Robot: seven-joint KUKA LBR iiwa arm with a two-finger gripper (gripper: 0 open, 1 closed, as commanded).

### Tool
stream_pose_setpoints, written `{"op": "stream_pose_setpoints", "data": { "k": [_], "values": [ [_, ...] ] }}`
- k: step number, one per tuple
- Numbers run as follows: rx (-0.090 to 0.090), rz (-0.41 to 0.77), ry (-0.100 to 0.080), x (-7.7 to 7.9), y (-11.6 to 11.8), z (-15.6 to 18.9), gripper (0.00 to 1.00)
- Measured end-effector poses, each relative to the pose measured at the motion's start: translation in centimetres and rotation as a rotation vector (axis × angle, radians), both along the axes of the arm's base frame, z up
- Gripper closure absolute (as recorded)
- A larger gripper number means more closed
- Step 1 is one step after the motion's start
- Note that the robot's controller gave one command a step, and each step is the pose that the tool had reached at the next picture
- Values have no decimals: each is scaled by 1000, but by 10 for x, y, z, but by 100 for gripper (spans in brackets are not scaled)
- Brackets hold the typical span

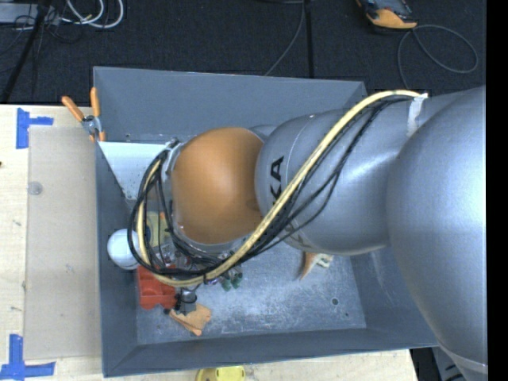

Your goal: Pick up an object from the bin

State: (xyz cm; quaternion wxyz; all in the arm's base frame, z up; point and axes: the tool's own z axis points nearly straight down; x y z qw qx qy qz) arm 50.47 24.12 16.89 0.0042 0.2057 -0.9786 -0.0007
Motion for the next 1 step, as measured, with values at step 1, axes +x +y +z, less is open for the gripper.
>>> {"op": "stream_pose_setpoints", "data": {
  "k": [1],
  "values": [
    [-4, 11, 11, 0, -6, 40, 100]
  ]
}}
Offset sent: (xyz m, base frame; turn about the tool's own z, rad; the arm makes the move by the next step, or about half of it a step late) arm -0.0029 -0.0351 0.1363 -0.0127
